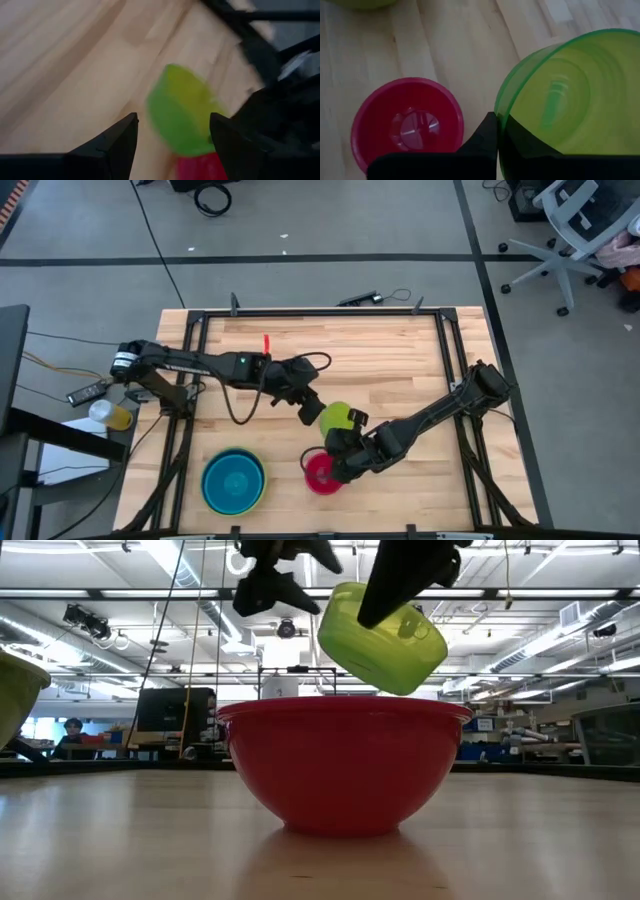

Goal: Nest bowls inside each other
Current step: Stack the transparent green bowl on top of the blue bowl, then stack the red bowl on top of the transparent green bowl

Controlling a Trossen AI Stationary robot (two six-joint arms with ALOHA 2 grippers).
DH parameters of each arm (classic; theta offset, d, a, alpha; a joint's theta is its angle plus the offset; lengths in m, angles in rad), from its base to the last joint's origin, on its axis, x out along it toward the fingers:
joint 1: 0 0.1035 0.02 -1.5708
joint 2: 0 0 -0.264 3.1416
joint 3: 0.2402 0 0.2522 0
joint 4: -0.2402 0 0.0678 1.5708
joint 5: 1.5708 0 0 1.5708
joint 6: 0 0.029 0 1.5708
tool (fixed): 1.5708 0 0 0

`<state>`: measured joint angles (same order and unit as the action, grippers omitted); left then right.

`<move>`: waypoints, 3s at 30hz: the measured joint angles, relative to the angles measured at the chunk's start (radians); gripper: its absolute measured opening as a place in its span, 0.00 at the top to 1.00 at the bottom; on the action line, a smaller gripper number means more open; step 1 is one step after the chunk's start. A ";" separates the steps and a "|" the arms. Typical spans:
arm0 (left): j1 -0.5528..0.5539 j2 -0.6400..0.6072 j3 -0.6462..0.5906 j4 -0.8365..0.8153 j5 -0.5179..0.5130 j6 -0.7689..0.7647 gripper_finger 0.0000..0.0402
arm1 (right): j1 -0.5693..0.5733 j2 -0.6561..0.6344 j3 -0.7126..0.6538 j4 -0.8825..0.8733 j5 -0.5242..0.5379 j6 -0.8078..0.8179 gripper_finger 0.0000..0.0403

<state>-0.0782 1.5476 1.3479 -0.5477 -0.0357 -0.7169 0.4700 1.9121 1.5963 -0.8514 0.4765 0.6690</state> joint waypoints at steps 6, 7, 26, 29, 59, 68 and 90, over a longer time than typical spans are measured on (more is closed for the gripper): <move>-0.016 0.069 0.000 0.062 0.008 -0.006 0.39 | -0.008 0.000 0.002 0.019 0.002 -0.074 0.98; -0.016 0.081 0.000 0.066 0.008 -0.006 0.39 | -0.008 0.000 0.003 0.027 0.002 -0.085 0.98; 0.005 0.125 0.000 -0.002 -0.022 0.116 0.98 | -0.020 0.001 0.049 0.049 -0.013 0.079 0.83; 0.016 0.118 0.000 -0.084 -0.019 0.157 0.99 | -0.024 0.001 0.126 0.035 -0.013 0.097 0.75; -0.665 -0.162 -0.349 -0.418 -0.150 -0.159 0.96 | 0.000 0.000 -0.033 -0.110 -0.140 0.709 0.64; -0.668 -0.173 -0.373 -0.378 -0.122 -0.155 0.69 | -0.002 0.000 -0.144 0.073 -0.265 0.708 0.64; -0.679 -0.316 -0.456 -0.383 -0.158 -0.225 0.48 | -0.061 0.017 -0.331 0.470 -0.389 0.653 0.85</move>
<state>-0.7574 1.2312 0.8917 -0.9308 -0.1938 -0.9416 0.4088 1.9289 1.2657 -0.3814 0.0872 1.3221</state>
